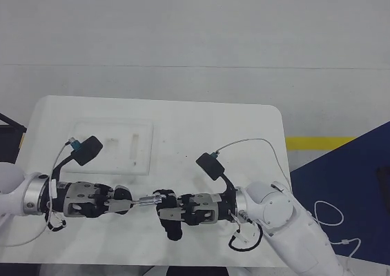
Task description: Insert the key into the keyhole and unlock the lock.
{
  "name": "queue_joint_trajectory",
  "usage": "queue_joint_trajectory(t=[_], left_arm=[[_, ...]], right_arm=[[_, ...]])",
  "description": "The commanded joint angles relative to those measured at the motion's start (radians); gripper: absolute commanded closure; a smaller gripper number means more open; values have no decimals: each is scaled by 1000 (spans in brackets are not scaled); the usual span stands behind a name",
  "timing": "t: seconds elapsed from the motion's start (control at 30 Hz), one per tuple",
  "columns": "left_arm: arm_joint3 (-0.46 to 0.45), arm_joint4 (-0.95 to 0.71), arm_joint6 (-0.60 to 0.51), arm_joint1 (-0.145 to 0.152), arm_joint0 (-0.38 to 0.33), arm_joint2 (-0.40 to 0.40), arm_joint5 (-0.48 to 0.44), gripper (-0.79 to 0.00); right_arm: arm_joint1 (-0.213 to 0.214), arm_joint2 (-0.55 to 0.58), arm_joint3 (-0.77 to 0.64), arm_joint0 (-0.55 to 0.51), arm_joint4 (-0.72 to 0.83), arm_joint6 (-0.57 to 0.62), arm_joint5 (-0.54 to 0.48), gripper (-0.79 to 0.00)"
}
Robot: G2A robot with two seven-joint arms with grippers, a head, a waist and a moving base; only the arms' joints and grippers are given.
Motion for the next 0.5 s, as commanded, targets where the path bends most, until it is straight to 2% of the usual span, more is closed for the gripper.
queue_joint_trajectory(t=[0.0, 0.47], left_arm=[[-21, 45, 34, -4, 22, -26, -42, 0], [-157, 514, 339, -52, 184, -190, -268, 0]], right_arm=[[1, 0, 1, 0, 7, 2, 1, 0], [1, -12, 25, 22, 60, 20, 4, 0]])
